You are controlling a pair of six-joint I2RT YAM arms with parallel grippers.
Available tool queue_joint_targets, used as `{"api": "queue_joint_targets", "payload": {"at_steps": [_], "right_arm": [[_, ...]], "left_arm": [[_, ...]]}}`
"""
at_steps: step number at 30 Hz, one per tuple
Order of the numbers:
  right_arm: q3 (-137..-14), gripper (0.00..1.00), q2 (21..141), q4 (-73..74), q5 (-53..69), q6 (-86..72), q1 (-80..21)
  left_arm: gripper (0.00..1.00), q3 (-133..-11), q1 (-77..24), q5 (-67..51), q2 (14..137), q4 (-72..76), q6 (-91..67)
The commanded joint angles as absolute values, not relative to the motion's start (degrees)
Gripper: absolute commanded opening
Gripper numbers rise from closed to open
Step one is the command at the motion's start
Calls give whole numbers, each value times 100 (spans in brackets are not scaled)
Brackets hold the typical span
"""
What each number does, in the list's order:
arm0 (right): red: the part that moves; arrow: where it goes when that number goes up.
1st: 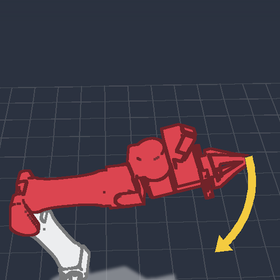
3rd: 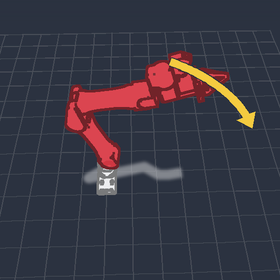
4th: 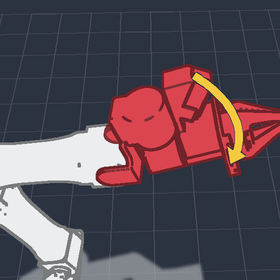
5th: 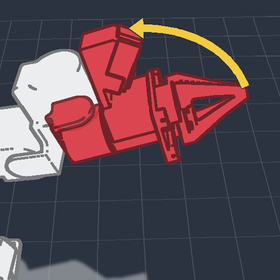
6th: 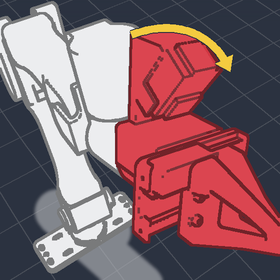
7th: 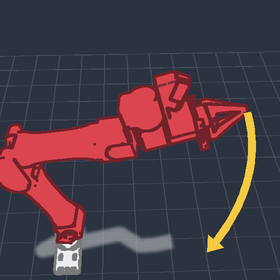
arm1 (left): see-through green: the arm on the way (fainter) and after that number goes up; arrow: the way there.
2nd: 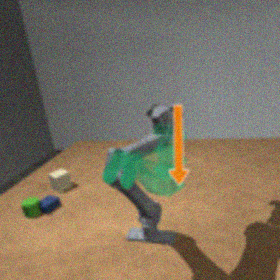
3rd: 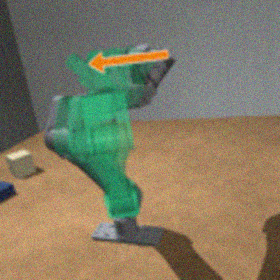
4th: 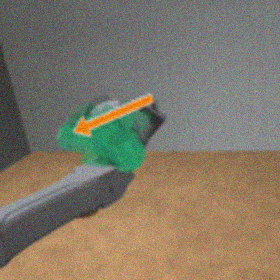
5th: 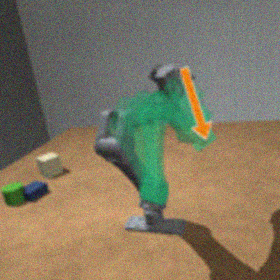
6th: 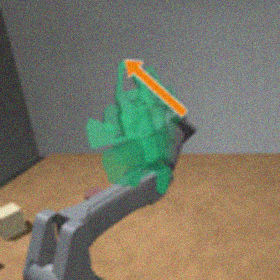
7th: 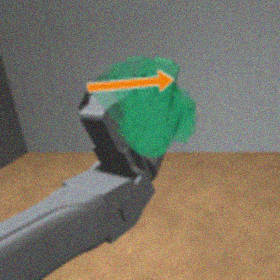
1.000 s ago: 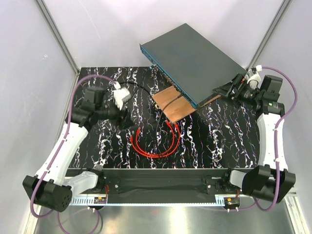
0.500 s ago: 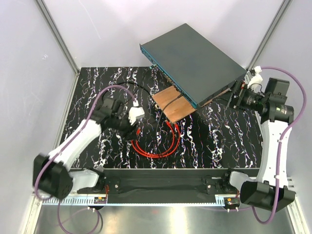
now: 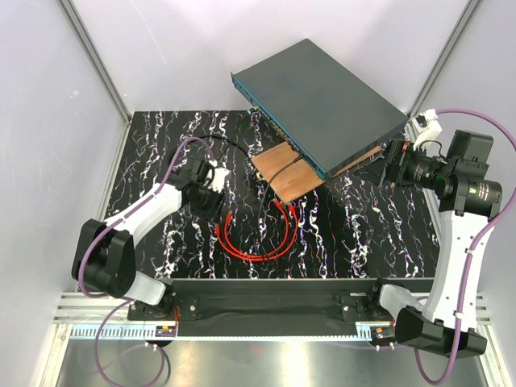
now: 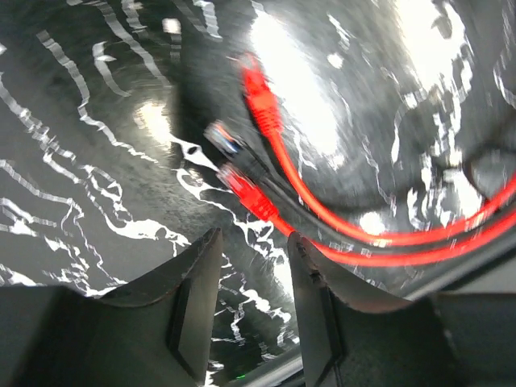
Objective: Insert the plug into the switch port
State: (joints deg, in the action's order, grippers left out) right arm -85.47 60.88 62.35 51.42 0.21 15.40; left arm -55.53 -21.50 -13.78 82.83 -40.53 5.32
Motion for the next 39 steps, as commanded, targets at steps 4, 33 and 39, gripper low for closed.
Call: {"api": "queue_joint_targets", "payload": {"at_steps": [4,33,39], "right_arm": [[-8587,100,6073,6249,5001,141,1547],[-8912,100,6390,6442,5247,369,1556],[-9219,100,6504,6434,5466,343,1556]], "left_arm": [[44,-6029,-2232,-633,8911,-3665,-1062],[0,-6845,-2408,-18,8466,-3638,-1170],[0,-8251,-2592,221,7261,-4182,-82]]}}
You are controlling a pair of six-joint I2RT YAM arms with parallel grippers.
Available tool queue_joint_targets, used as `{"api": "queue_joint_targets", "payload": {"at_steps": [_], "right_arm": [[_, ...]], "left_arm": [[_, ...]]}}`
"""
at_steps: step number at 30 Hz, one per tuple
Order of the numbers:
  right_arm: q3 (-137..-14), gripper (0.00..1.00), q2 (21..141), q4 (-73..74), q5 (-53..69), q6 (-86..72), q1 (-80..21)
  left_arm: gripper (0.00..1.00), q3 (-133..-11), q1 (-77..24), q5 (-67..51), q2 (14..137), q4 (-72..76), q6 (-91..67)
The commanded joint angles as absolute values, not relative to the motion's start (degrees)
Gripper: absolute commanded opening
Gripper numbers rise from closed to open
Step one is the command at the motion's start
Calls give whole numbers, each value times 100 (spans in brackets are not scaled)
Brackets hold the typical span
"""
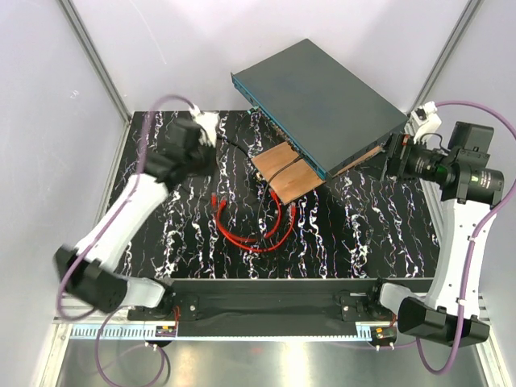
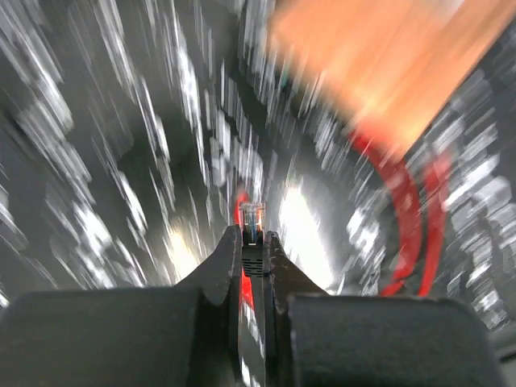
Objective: Insert the plug into the switch port
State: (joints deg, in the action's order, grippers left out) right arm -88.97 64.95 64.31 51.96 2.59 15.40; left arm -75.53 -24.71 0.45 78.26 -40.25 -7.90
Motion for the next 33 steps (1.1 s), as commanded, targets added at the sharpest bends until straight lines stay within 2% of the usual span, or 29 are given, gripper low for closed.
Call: {"api": "queue_joint_targets", "payload": {"at_steps": [1,7,11,13,18,20,22,29,33], "right_arm": [[-9237,100,6530,6425,5484,334,1556],[-9395,100,6609,6390,5713,308,1556],[-9492,100,6662,6319,5870,308,1556],[-9597,100,6697,6302,5950,308,1556],[-9922,100,6864,6372,6205,378,1547],[-9967,100,6882,6355,6310,413,1547],[-10002,100,6891,6346,6346,422,1547],[-9896,99,6943,6205,6460,369,1433],[-9914,100,6900,6118,6513,343,1284]], "left_arm": [[0,-8366,-2645,176,7138,-4253,130],[0,-9096,-2830,35,6699,-4412,1212],[0,-9465,-2839,-613,6381,-4314,1930],[0,-10051,-2839,-1255,6468,-4691,2310],[0,-10916,-3127,-2459,7056,-7142,4011],[0,-10724,-3347,-2330,7084,-7897,4559],[0,-10294,-3594,-1751,6979,-8007,4912],[0,-8949,-3683,-222,6811,-7410,5010],[0,-9209,-3674,-656,6602,-6786,4563]]}}
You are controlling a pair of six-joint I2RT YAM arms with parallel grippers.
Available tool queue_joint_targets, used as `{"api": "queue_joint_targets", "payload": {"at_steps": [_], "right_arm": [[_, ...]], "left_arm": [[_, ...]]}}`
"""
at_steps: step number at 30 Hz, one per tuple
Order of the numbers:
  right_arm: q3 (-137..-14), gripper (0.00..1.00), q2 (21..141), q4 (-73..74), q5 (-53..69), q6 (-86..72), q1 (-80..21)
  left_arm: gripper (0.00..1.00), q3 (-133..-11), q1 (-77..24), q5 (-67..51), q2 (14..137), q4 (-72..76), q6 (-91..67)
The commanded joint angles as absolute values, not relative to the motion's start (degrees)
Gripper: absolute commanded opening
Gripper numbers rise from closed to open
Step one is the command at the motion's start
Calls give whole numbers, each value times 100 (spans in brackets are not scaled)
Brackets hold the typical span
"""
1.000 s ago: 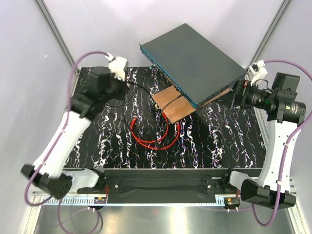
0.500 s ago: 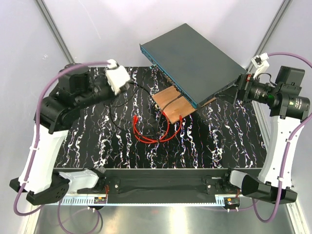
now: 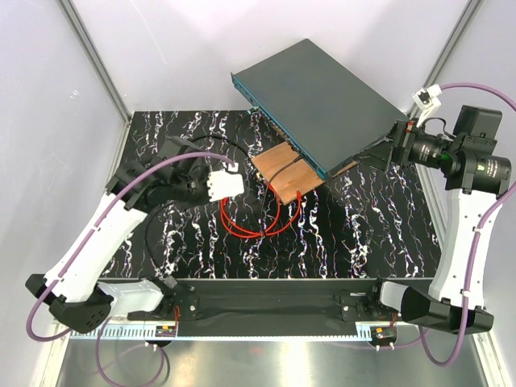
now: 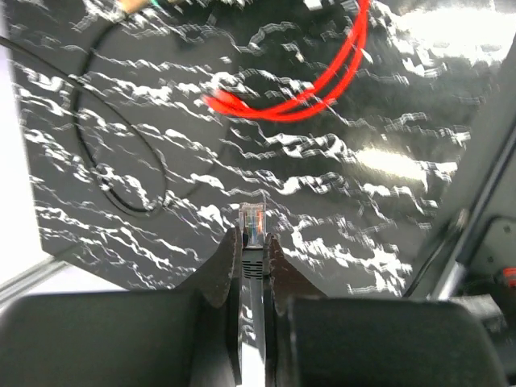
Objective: Insert the plug into the switch port
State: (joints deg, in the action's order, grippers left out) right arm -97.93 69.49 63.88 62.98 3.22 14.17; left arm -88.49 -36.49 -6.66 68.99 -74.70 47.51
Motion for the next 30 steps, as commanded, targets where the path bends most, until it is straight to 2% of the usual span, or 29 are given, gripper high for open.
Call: {"api": "queue_joint_targets", "payload": {"at_steps": [1,6,10,14,22,26,29,30], "right_arm": [[-9888,100,6873,5969,6504,238,1214],[-9414,100,6488,4775,6504,-841,344],[-8799,94,6179,2905,6136,-2273,-429],[-8832,86,6354,2505,5950,-2671,-957],[-8587,87,6548,2216,5582,-2242,-2257],[-8316,88,6539,2057,5029,-1952,-3047],[-8017,81,6443,1671,4028,-1697,-3566],[-7946,74,6451,1383,3695,-1688,-3664]], "left_arm": [[0,-9376,-3674,-885,6583,-6707,4414],[0,-10441,-3665,-2652,6785,-6496,3148],[0,-10179,-3683,-3462,6654,-5698,2550],[0,-10038,-3683,-3945,6706,-5125,1542],[0,-9791,-3683,-3806,6715,-3834,115],[0,-9870,-3674,-3288,6846,-3569,-648],[0,-9861,-3674,-3164,6917,-3323,-1149],[0,-9835,-3674,-3164,6934,-3227,-1256]]}}
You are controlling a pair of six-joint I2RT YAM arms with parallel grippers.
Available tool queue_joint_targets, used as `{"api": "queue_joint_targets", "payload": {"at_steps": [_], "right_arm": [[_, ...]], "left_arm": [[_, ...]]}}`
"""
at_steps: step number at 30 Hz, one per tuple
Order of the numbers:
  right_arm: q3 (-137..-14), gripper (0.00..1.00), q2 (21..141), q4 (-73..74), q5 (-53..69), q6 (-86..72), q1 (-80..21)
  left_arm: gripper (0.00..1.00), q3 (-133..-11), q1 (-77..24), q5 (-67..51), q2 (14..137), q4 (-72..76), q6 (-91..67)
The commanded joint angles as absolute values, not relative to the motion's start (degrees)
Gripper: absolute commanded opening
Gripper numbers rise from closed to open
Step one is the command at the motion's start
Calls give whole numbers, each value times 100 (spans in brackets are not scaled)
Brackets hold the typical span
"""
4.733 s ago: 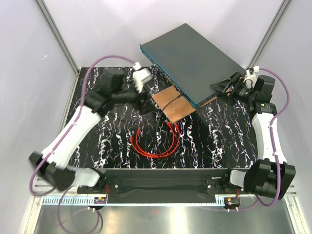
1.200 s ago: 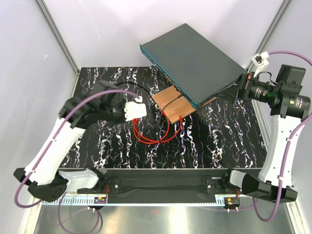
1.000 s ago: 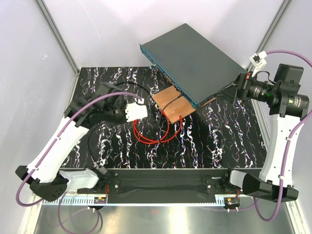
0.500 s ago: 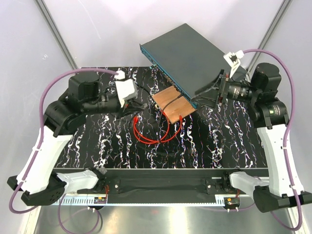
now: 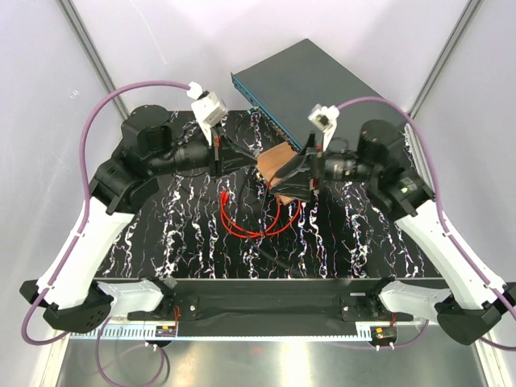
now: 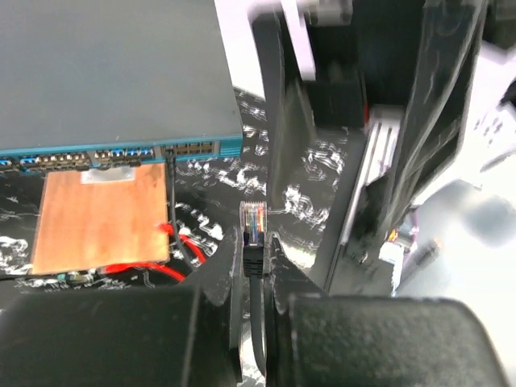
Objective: Insert the plug into the switch port
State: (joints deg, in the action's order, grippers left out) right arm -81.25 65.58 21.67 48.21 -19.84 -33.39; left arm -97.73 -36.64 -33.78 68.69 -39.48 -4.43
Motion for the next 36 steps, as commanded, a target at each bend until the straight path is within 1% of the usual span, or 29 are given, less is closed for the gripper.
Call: {"api": "queue_joint_targets", "payload": {"at_steps": [1,6,12,14,17,18,20,21,22,24,25,27,32,36], "right_arm": [[-7867,71,6486,1258,3561,-1705,-3743],[-7805,66,6793,853,3436,-1775,-4060],[-7620,62,6855,352,3586,-1934,-4245],[-7533,59,6864,317,3560,-1934,-4280],[-7409,44,6864,211,3516,-1960,-4315],[-7392,32,6864,167,3490,-1960,-4315],[-7348,18,6829,150,3428,-1977,-4315],[-7339,2,6812,97,3367,-2021,-4315],[-7321,0,6785,79,3314,-2065,-4315],[-7313,0,6724,-121,3191,-2292,-4307],[-7313,0,6724,-158,3190,-2364,-4307],[-7295,0,6706,-237,3173,-2617,-4307],[-7286,0,6706,-290,3120,-2926,-4315],[-7312,0,6741,-360,3190,-3067,-4315]], "left_arm": [[0,-9835,-3674,-3164,6952,-3191,-1318],[0,-9730,-3674,-3199,6961,-2910,-1713],[0,-9422,-3674,-3085,6812,-2435,-2074],[0,-9369,-3674,-3059,6759,-2268,-2162],[0,-9308,-3665,-3076,6741,-2127,-2320],[0,-9290,-3656,-3050,6741,-2110,-2329],[0,-9238,-3621,-3084,6698,-2048,-2425],[2,-9098,-3586,-3120,6662,-1917,-2487],[8,-9018,-3542,-3129,6636,-1829,-2627],[24,-8773,-3490,-3190,6470,-1444,-2785],[27,-8545,-3463,-3199,6425,-1337,-2899],[41,-8386,-3445,-3129,6302,-1074,-2953],[45,-8209,-3428,-3015,6258,-1019,-2988],[45,-8121,-3428,-3006,6232,-827,-2962]]}}
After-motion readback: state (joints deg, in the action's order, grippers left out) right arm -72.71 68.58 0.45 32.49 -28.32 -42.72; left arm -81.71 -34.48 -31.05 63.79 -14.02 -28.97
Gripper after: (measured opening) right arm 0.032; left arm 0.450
